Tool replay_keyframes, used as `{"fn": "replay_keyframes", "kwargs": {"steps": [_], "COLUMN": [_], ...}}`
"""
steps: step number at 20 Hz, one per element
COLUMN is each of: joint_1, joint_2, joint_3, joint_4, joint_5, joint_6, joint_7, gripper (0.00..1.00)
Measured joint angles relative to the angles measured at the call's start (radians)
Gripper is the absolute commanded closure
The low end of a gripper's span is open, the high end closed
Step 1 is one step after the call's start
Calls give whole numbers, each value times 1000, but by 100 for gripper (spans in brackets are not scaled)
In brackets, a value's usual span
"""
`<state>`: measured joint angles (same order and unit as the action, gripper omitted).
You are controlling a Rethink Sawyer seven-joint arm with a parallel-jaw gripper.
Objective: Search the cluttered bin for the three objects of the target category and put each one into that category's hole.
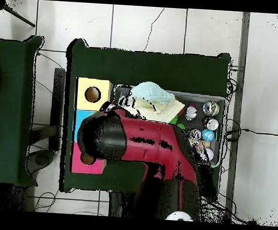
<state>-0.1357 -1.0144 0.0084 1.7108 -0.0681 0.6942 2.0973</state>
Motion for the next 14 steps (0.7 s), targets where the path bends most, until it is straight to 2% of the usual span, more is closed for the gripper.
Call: {"fn": "replay_keyframes", "kwargs": {"steps": [6, 14], "joint_1": [68, 113], "joint_2": [1, 31], "joint_3": [-56, -112], "joint_4": [4, 7], "joint_5": [43, 105], "joint_6": [0, 0], "joint_7": [6, 7], "gripper": [100, 100]}}
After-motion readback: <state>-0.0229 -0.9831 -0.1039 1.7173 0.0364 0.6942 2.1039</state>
